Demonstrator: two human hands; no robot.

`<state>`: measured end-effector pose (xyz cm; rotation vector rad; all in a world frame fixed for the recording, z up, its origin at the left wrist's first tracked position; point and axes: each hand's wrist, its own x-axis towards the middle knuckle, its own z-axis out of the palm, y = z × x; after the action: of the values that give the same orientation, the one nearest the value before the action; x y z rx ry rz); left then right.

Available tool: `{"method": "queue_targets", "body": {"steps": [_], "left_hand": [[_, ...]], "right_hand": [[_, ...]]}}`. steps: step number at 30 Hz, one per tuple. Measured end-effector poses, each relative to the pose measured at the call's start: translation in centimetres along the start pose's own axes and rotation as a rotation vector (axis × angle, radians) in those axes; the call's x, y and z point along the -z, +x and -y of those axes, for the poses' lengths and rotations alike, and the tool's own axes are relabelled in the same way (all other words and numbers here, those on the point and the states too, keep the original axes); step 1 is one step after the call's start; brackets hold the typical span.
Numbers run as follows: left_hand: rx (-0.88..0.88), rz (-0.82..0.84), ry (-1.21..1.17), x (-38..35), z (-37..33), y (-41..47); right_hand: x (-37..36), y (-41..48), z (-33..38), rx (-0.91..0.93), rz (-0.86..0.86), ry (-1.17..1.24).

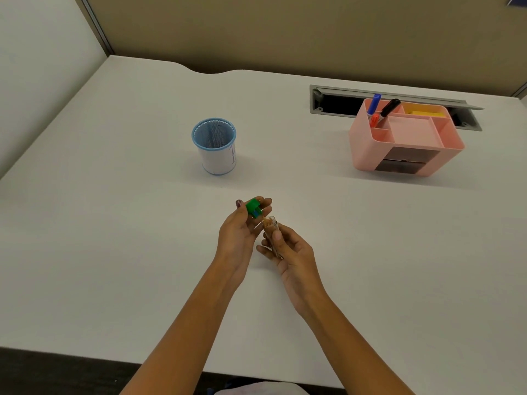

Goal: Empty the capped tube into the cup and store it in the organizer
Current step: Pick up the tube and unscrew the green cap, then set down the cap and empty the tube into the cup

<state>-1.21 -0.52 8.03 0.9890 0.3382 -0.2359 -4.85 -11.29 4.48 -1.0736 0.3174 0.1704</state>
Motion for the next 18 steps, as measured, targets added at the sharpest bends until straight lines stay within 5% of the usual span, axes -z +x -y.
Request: {"method": "queue_targets", "body": {"steps": [4, 9, 13, 18], "left_hand": [[-0.120, -0.066, 0.130, 0.6, 1.2, -0.1], [-0.310, -0.157, 0.640, 1.6, 3.7, -0.1], [-0.477, -0.113, 1.014, 2.8, 5.4, -0.2], [-0.545, -0.059, 1.199, 3.6, 6.8, -0.2]], "right_hand": [[0.6, 0.1, -0.2, -0.026, -0.041, 0.080], [1.4, 0.3, 0.0, -0.027, -0.064, 0.172], [2.1, 0.5, 0.4, -0.021, -0.083, 0.205], [2.8, 0.7, 0.8, -0.006, -0.091, 0.226]]}}
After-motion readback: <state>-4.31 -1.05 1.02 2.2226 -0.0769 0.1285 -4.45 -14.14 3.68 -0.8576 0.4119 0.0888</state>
